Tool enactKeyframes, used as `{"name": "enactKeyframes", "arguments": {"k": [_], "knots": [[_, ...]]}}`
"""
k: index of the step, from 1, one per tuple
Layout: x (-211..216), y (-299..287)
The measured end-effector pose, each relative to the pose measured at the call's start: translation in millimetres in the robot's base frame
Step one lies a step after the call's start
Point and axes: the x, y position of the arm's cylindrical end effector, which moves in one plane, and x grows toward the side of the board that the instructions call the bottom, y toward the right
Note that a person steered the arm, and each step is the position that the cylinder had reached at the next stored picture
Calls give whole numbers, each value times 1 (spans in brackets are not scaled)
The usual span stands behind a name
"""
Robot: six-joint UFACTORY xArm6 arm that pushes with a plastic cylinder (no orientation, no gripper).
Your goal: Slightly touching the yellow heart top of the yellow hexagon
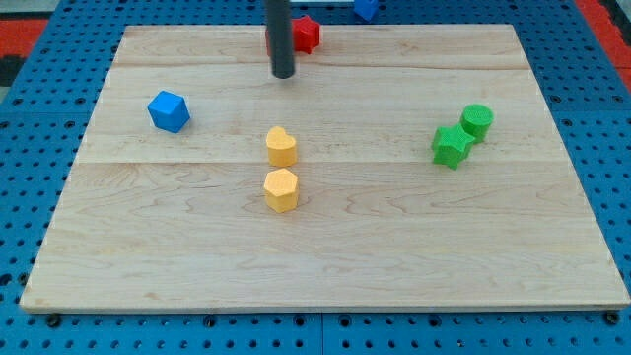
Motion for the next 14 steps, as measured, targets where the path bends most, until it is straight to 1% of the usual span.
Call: {"name": "enactKeyframes", "arguments": {"k": [1,3,4,6,10,12,13,14], "knots": [[0,15],[15,26],[15,51],[15,29],[15,36],[20,13],[30,-4],[66,-20]]}}
